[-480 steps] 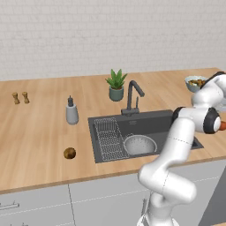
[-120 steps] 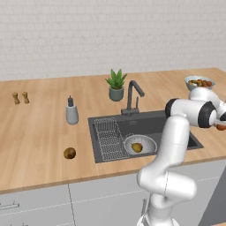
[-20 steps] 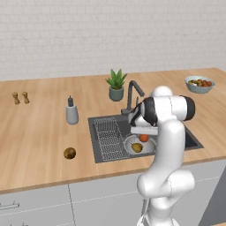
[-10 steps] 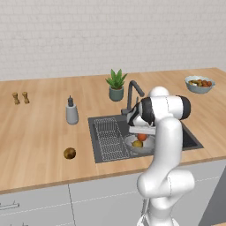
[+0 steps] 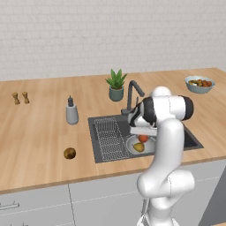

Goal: Put the colander in the sink, put the pear, pear, orange in the colander, and turn on the sink faucet and pour water over the colander.

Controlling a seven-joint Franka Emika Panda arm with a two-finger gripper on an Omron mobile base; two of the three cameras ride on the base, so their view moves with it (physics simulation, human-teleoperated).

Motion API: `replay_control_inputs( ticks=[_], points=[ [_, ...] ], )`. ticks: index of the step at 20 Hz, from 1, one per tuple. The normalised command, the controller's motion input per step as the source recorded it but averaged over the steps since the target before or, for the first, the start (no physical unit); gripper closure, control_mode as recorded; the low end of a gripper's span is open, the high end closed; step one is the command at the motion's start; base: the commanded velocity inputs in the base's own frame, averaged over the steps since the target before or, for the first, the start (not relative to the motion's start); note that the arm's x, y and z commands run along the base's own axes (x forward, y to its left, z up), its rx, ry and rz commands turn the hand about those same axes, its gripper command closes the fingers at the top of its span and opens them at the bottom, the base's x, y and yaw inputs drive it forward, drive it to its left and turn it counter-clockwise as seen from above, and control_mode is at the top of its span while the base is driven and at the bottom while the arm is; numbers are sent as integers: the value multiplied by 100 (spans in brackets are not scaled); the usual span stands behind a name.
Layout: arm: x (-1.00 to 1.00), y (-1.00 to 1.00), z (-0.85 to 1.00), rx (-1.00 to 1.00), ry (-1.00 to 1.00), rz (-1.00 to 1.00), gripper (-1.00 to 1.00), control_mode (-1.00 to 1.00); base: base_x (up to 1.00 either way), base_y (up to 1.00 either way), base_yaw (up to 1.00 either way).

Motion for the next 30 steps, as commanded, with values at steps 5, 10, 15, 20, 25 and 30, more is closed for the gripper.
replay_control_inputs(
  ticks=[5, 10, 15, 20, 25, 30],
  points=[
    [-49, 0, 4, 0, 0, 0, -100, -100, 0, 0, 0],
    [-31, 11, 1, 0, 0, 0, -100, -100, 0, 0, 0],
    [-3, 7, 3, 0, -1, 0, -100, -100, 0, 0, 0],
    [-1, 1, 32, 0, 0, 0, -100, -100, 0, 0, 0],
    [-9, 0, 58, 0, 0, 0, -100, -100, 0, 0, 0],
    [-17, -1, 65, 0, 0, 0, -100, -100, 0, 0, 0]
  ],
)
